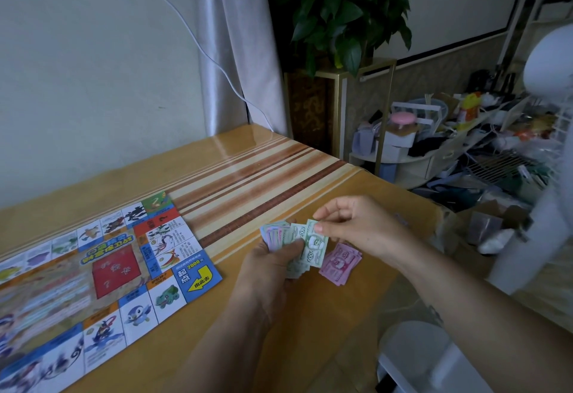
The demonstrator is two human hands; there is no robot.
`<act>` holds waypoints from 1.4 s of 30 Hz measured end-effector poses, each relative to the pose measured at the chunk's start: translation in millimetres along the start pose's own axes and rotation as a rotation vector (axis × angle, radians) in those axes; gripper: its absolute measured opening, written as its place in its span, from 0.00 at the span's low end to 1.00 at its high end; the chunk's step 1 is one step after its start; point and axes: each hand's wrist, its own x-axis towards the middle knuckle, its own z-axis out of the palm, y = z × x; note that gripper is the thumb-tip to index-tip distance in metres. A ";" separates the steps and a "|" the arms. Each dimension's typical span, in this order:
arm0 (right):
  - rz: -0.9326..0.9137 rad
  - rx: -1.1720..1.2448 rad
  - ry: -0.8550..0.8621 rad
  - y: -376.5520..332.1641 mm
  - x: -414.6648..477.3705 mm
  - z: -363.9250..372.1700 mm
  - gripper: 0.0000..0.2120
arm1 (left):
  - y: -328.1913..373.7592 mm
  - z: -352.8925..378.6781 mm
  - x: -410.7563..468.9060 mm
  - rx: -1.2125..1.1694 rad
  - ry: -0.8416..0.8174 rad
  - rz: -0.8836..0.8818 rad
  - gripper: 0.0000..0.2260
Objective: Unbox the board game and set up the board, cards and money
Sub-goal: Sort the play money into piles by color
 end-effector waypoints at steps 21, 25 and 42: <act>-0.020 -0.061 0.018 -4.6 4.3 3.7 0.06 | 0.6 -3.7 0.8 0.036 0.004 0.063 0.06; 0.001 -0.044 -0.016 -5.4 4.9 6.4 0.12 | 0.2 -5.6 6.2 0.050 0.075 0.073 0.05; 0.003 -0.070 0.129 0.7 40.4 -0.4 0.13 | 12.2 -18.0 13.3 -0.491 0.197 -0.062 0.13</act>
